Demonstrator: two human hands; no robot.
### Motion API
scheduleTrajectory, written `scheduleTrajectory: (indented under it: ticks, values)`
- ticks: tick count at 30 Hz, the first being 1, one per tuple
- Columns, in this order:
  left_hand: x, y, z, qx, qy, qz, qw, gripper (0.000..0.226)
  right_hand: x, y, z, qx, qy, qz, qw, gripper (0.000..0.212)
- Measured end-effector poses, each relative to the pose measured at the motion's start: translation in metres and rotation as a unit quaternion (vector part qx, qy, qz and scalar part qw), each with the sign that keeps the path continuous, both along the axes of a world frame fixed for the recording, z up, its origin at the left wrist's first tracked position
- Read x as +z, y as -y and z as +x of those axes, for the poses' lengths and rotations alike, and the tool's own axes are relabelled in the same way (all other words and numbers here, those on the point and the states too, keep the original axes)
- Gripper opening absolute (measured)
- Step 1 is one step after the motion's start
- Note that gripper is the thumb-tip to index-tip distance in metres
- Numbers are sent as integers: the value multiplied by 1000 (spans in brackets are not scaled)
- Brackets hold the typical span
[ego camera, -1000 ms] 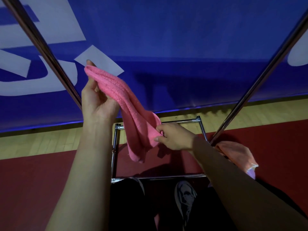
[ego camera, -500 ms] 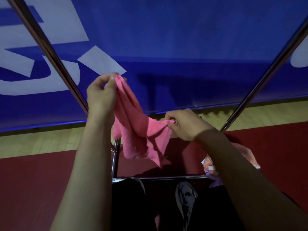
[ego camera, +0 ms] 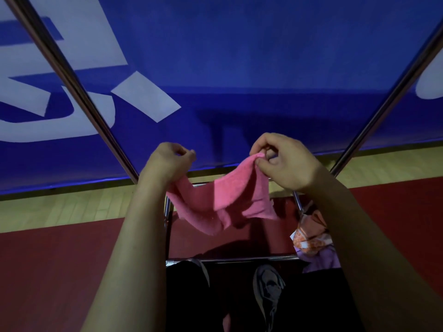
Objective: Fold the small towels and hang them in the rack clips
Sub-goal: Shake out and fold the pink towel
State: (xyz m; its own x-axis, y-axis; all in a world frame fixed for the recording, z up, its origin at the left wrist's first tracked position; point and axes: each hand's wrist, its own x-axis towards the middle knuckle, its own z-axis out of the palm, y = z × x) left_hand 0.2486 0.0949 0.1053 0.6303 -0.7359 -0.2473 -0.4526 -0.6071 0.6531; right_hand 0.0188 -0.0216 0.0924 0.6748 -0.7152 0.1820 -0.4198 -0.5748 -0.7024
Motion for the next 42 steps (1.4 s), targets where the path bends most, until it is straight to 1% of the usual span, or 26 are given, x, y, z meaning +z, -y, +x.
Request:
scheduleTrajectory:
  ticks: [3, 5, 7, 10, 11, 13, 16, 17, 20, 22, 23, 28, 33, 38, 42]
  values:
    - [0, 3, -3, -37, -6, 45, 998, 19, -1, 0, 1, 21, 31, 70, 997, 16]
    - [-1, 5, -10, -84, -32, 54, 994, 24, -1, -3, 3, 41, 33, 85, 995, 19]
    - [-1, 8, -20, -157, -51, 32, 986, 28, 0, -8, 7, 69, 27, 81, 994, 21]
    - [7, 11, -41, -269, -128, -35, 954, 23, 7, -15, 10, 88, 36, 93, 991, 23]
    - [9, 12, -45, -293, -143, -53, 944, 23, 10, -14, 9, 85, 39, 98, 991, 22]
    - [12, 12, -48, -315, -151, -66, 934, 20, 13, -11, 6, 70, 40, 102, 992, 21]
    - [13, 11, -49, -333, -161, -66, 927, 20, 14, -8, 1, 42, 47, 101, 993, 23]
    - [12, 12, -51, -335, -146, -76, 928, 21, 15, -7, 0, 35, 49, 101, 993, 23]
    - [5, 17, -57, -326, -49, -118, 937, 12, 17, -6, 0, 23, 45, 99, 994, 21]
    - [2, 19, -59, -329, -3, -131, 935, 14, 16, -4, 0, 21, 40, 93, 995, 19]
    - [2, 19, -59, -328, 6, -133, 935, 16, 16, -3, 0, 21, 37, 90, 995, 17]
    - [2, 19, -59, -304, 17, -152, 940, 15, 12, -2, -1, 6, 28, 64, 998, 12]
    - [1, 21, -58, -286, 35, -181, 940, 11, 14, -4, -3, 14, 22, 63, 998, 18]
    - [6, 20, -61, -290, -6, -182, 939, 19, 15, -2, -3, 1, 30, 44, 999, 9]
    - [8, 19, -58, -305, -36, -157, 939, 16, 17, -3, -3, 25, 48, 53, 997, 9]
